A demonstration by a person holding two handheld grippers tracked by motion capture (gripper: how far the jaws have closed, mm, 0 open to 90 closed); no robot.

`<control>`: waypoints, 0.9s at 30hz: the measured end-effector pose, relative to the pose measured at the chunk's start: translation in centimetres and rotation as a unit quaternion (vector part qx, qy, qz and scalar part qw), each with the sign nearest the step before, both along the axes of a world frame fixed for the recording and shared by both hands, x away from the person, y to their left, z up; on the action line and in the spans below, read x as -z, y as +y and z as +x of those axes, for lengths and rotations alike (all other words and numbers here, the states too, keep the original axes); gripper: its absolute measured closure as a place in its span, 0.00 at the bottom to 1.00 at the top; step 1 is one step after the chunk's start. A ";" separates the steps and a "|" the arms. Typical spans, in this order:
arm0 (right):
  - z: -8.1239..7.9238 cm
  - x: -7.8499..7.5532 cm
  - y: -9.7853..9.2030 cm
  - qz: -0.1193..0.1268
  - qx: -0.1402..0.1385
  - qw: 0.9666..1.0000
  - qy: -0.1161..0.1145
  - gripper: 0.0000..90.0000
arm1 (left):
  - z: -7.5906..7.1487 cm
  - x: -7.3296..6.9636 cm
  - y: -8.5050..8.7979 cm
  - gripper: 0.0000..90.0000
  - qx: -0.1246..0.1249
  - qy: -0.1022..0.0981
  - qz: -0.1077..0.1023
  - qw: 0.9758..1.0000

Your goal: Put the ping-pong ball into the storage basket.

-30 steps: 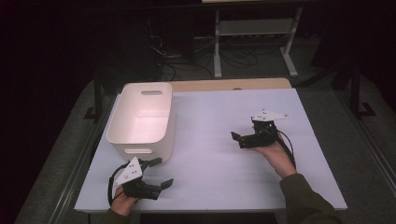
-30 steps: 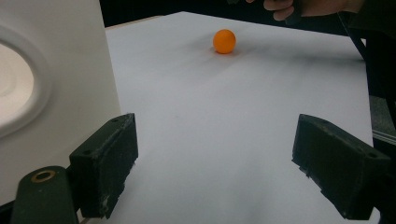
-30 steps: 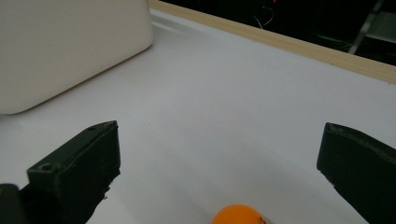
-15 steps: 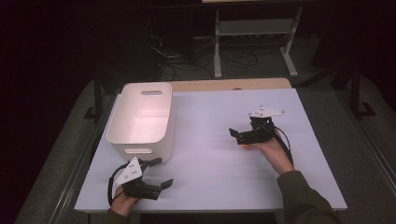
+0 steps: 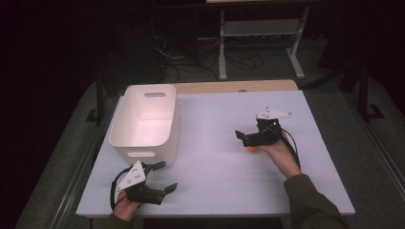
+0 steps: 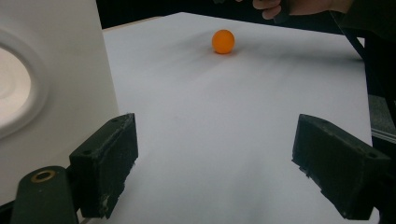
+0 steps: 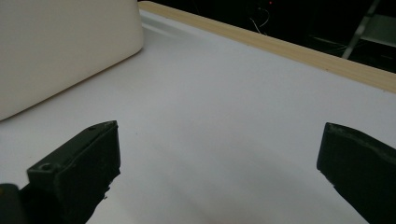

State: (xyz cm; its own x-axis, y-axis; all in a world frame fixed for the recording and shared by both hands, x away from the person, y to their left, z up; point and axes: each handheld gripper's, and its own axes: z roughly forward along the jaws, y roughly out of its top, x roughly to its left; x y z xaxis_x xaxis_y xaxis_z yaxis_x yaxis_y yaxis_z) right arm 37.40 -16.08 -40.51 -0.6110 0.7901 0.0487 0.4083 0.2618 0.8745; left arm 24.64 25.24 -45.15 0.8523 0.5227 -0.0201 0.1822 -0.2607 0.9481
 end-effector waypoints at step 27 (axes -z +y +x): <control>0.6 0.9 -0.6 -0.022 0.011 0.999 0.024 0.00 | 0.0 0.0 0.0 0.16 0.001 0.000 -0.001 1.000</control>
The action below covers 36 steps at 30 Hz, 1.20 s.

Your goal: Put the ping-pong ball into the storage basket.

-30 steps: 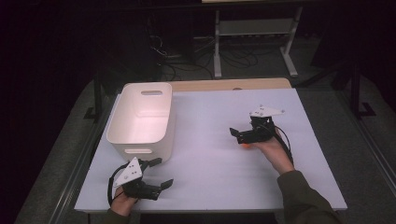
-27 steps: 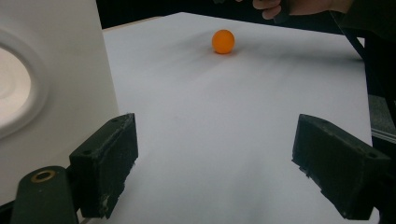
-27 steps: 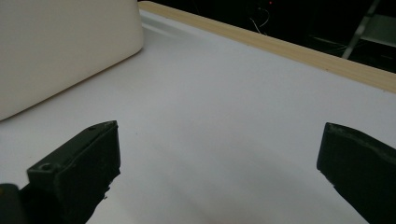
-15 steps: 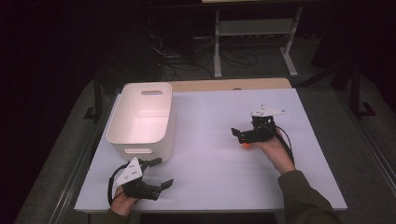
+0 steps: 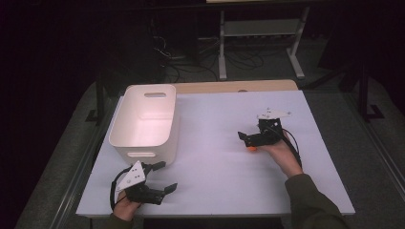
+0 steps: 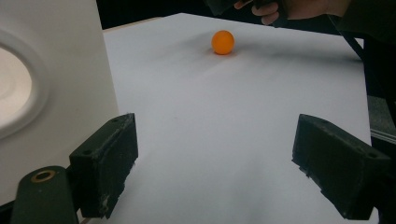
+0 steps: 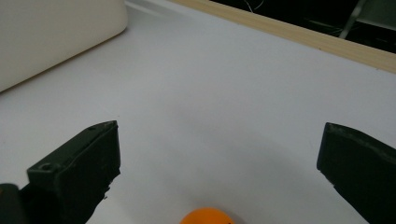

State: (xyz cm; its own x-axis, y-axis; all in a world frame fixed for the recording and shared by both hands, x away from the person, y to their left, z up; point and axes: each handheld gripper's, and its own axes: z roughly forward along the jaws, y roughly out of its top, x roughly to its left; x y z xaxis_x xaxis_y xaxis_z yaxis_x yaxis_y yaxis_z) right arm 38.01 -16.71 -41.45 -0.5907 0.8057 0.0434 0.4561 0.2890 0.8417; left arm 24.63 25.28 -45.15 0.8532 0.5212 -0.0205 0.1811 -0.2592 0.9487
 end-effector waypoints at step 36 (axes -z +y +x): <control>0.4 1.4 0.0 -0.033 -0.002 0.999 0.033 0.00 | 0.0 0.0 0.0 0.16 0.000 -0.002 0.000 1.000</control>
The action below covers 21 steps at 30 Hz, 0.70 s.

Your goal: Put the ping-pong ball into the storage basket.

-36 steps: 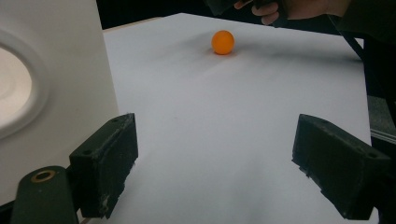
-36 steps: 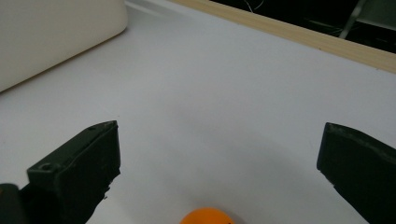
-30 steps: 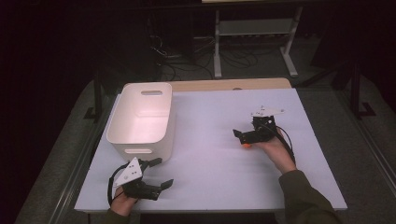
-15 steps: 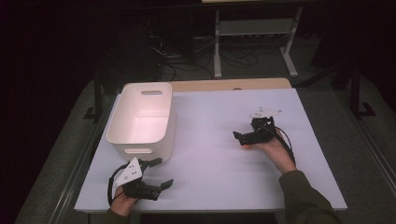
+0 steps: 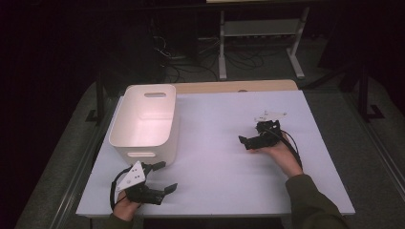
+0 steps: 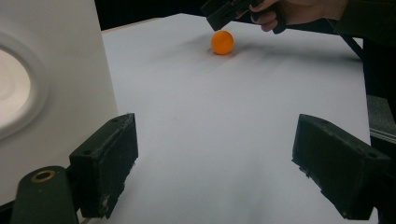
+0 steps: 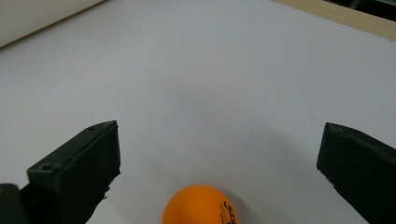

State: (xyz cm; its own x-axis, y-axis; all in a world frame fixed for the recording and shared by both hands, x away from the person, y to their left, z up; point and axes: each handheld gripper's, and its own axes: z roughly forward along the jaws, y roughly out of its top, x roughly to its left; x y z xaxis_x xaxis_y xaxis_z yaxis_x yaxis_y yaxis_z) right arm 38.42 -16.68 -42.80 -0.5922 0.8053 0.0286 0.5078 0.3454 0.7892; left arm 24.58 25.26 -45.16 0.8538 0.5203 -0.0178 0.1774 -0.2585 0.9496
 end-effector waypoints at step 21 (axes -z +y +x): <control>0.2 0.8 -0.1 -0.017 -0.009 1.000 0.019 0.00 | 0.0 0.0 0.0 0.16 0.000 0.000 0.000 1.000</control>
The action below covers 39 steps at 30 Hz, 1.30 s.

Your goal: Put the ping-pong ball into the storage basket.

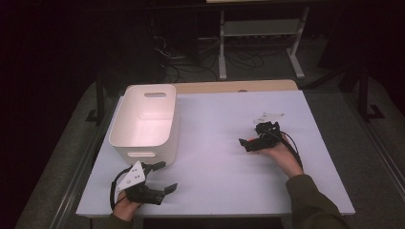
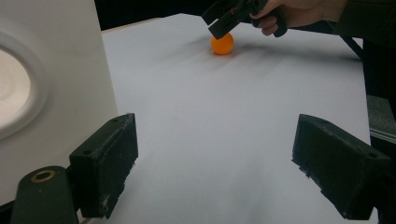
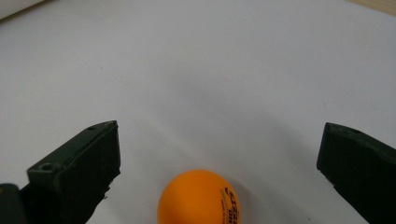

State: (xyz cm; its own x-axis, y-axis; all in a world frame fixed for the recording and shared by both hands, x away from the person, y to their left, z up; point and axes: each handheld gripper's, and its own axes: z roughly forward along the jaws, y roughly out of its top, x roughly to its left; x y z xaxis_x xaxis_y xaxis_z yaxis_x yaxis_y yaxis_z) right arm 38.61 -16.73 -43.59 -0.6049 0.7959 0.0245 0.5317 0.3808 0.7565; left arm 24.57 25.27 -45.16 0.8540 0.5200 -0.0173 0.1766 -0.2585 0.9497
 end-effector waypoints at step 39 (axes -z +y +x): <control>-0.5 1.1 -0.4 -0.030 -0.047 0.998 0.036 0.00 | 0.0 0.0 0.0 0.16 0.000 -0.001 0.000 1.000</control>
State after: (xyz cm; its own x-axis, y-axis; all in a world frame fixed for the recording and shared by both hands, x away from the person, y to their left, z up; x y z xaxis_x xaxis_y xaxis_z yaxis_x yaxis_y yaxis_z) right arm 38.15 -17.16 -44.70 -0.6753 0.7371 0.0242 0.5437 0.4754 0.6916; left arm 24.57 25.27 -45.16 0.8541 0.5198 -0.0159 0.1748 -0.2581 0.9502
